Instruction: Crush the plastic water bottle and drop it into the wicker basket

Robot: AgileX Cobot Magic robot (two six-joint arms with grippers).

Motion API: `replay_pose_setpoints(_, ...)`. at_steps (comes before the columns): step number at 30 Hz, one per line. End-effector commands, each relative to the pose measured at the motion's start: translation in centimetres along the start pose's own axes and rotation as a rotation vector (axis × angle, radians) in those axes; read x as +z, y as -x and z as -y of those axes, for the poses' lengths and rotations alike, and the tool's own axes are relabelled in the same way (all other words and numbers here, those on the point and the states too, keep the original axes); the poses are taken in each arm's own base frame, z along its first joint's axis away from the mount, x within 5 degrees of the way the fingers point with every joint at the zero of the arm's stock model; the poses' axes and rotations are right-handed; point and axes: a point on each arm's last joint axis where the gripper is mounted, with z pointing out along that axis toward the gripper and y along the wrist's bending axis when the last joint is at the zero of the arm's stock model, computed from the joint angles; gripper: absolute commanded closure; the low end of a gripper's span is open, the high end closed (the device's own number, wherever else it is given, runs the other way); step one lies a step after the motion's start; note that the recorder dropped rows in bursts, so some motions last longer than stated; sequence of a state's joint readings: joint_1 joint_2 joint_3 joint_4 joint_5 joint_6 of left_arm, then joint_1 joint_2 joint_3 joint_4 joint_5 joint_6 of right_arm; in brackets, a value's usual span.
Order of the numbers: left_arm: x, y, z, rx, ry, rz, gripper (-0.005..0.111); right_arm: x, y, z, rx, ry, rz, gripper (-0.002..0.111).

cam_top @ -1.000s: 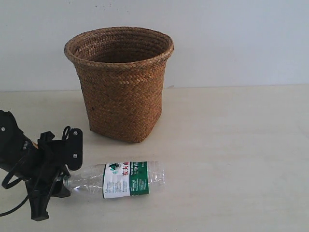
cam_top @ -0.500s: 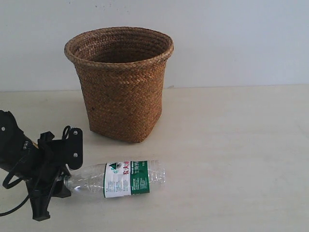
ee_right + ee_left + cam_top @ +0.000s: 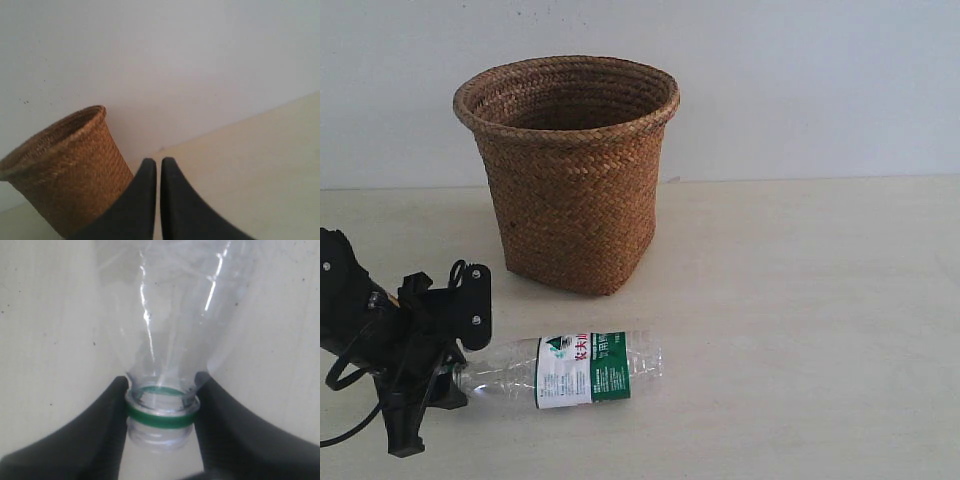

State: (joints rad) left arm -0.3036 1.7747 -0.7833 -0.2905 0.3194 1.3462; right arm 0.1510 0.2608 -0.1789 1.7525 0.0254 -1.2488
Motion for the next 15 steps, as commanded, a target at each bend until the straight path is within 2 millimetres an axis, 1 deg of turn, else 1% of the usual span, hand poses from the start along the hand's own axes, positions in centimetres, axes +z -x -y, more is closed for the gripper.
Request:
replay_pose_setpoints(1,-0.1,0.3,0.1,-0.017,-0.002,0.008,0.103,-0.1,-1.8,1.0,-0.014,-0.024,-0.045,0.108)
replay_pose_setpoints(8,-0.1,0.3,0.1,-0.017,-0.002,0.008,0.103,-1.4,-2.6,1.6,-0.015,-0.004,0.022,0.108)
replay_pose_setpoints(12,-0.1,0.3,0.1,-0.017,-0.002,0.008,0.103,-2.0,-2.7,2.2,-0.014,-0.042,0.081,0.108)
replay_pose_setpoints(15,-0.1,0.2,0.2,-0.017,-0.003,0.008,0.103,-2.3,-3.3,2.6,-0.014,-0.042,0.099,0.108)
